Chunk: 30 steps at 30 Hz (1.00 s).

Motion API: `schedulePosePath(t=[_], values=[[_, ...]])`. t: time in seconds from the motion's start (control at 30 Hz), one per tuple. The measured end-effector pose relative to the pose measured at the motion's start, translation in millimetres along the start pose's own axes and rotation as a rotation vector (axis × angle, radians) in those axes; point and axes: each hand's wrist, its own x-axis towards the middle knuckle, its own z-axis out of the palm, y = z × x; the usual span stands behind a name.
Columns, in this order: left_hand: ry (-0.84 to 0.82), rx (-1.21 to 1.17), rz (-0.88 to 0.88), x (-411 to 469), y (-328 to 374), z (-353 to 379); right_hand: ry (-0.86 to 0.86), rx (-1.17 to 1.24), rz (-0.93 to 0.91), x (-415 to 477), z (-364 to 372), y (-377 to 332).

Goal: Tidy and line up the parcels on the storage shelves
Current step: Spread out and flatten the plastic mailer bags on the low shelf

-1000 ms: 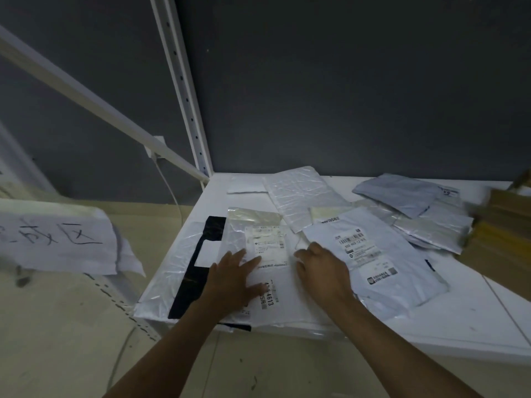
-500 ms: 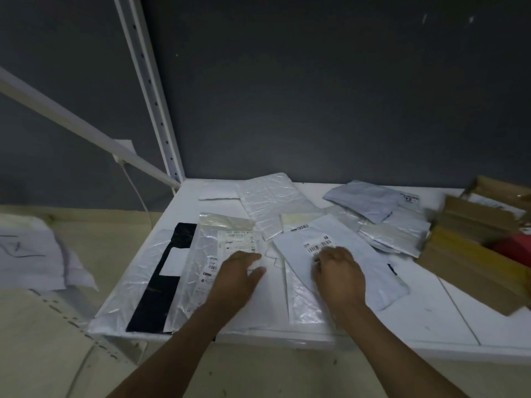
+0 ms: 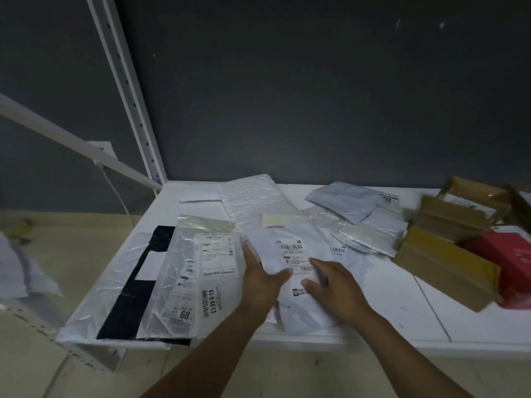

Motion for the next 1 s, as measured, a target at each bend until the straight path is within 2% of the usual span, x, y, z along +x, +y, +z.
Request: schedulePosePath(t=[0.13, 0.27, 0.37, 0.43, 0.53, 0.6, 0.67, 0.77, 0.87, 1.0], values=[[0.085, 0.162, 0.078, -3.1, 9.6, -11.6, 0.12, 0.004, -0.071, 0.2, -2.0, -14.6], [0.259, 0.212, 0.099, 4.3, 35.3, -59.6, 0.283, -0.03, -0.147, 2.4, 6.6, -41.9], [0.402, 0.343, 0.173, 7.3, 60.1, -107.3, 0.347, -0.029, -0.302, -0.7, 26.2, -76.6], [0.484, 0.463, 0.204, 9.9, 67.1, -137.4, 0.283, -0.106, -0.457, -3.4, 44.4, -99.7], [0.522, 0.556, 0.201, 9.0, 66.8, -170.3, -0.113, -0.193, -0.48, -11.4, 73.1, -126.8], [0.53, 0.535, 0.187, 8.2, 64.4, -185.5, -0.297, -0.32, -0.52, -17.9, 84.4, -139.7], [0.529, 0.486, 0.162, 9.0, 60.7, -196.7, -0.318, -0.386, -0.536, -17.9, 88.7, -143.9], [0.548, 0.413, 0.132, 10.6, 56.3, -207.4, -0.282, -0.409, -0.516, -13.2, 83.8, -132.6], [0.563, 0.315, 0.114, 14.1, 50.9, -214.8, -0.13, -0.457, -0.594, -10.8, 75.8, -116.1], [0.441, 0.087, 0.109, 18.0, 41.3, -215.3, -0.002, -0.314, -0.487, -7.9, 62.2, -109.7]])
